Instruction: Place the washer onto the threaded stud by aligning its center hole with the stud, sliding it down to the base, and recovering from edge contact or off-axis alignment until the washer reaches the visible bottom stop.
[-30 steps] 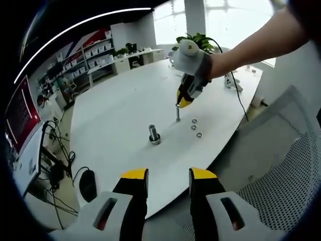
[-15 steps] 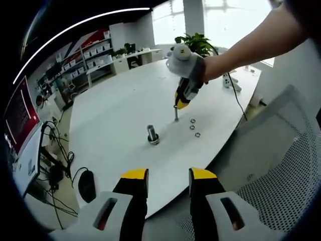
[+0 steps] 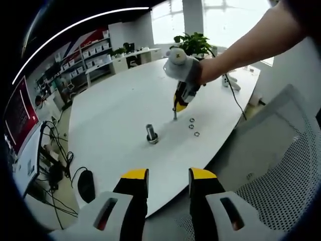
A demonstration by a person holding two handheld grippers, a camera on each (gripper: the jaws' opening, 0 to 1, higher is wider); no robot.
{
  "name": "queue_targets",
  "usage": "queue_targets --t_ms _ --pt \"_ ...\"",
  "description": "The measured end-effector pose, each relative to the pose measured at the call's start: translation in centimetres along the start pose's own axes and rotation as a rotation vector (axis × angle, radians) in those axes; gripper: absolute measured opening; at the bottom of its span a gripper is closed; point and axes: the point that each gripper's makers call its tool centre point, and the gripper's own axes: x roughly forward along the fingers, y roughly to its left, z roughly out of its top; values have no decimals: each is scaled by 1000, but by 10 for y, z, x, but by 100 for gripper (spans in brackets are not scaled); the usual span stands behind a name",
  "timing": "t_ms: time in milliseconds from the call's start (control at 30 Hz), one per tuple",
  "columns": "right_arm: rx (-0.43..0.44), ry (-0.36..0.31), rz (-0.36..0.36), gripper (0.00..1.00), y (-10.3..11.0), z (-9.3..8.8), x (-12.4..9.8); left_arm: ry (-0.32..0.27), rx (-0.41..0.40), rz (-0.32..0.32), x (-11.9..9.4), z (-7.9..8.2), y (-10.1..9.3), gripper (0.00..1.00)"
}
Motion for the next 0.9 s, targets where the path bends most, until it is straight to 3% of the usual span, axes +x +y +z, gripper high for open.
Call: queue_targets --t_ms 133,167,900 --pt "-17 36 17 13 2 -7 11 3 0 -3 0 -1 -1 30" --pt "-47 59 16 4 0 -11 12 6 1 -5 1 -1 -1 30" --pt "-3 58 30 9 5 -18 24 21 2 -25 2 -4 -4 29"
